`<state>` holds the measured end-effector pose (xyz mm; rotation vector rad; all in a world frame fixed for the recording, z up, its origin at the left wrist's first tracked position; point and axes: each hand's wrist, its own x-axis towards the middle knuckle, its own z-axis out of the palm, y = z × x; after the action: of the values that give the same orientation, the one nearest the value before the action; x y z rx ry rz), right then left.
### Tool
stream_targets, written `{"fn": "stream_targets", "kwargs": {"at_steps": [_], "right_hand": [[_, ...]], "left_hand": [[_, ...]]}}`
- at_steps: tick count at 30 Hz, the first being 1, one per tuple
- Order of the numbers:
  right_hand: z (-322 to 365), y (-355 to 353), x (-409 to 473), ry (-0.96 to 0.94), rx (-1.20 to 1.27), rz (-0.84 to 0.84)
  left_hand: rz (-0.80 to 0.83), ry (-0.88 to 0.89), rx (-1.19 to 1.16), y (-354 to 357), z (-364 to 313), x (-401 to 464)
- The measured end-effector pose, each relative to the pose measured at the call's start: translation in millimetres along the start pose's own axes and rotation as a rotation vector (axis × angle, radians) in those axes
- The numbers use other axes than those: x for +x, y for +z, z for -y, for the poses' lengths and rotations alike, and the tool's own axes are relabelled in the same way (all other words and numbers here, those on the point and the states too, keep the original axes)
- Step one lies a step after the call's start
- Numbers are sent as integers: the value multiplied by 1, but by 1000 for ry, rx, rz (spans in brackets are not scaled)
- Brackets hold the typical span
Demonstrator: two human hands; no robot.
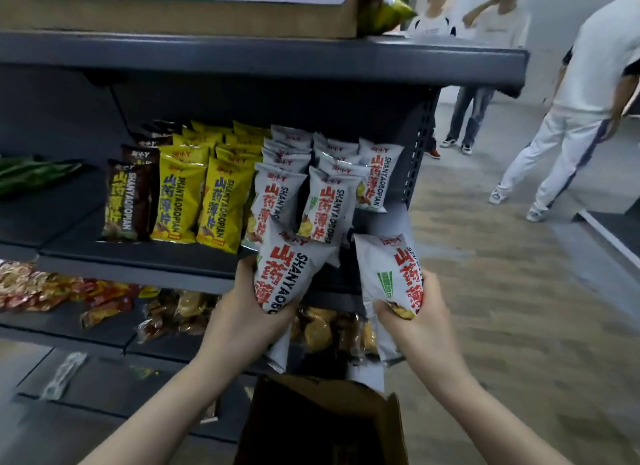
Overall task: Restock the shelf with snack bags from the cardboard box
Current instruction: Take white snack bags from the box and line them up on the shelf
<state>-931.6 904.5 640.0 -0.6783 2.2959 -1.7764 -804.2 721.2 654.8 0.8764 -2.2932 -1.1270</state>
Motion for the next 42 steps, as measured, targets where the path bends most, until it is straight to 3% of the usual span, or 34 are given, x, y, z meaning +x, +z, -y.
{"fn": "stream_targets", "kwargs": {"at_steps": [8,16,22,25,29,34,39,42], "right_hand": [[9,-7,73,-46,20,-128],[-7,-9,152,-12,96,-222],[-25,20,215,4,138,-147],[-28,29,237,-26,-28,-182],[-30,39,239,-94,3,-196],[-24,53,246,-27,162,-212],[-42,56,253,-24,-161,-116],[-45,38,247,-309,-399,-149]], "left_hand": [[-81,77,-100,42,-49,48],[-88,30,-211,100,-73,81],[-201,44,-211,129,-72,91],[-213,24,-239,132,-67,96],[-222,2,-299,137,-57,101],[-192,-14,-359,139,-44,104],[-177,-27,-372,137,-37,102],[-165,-17,-371,133,-36,99]]}}
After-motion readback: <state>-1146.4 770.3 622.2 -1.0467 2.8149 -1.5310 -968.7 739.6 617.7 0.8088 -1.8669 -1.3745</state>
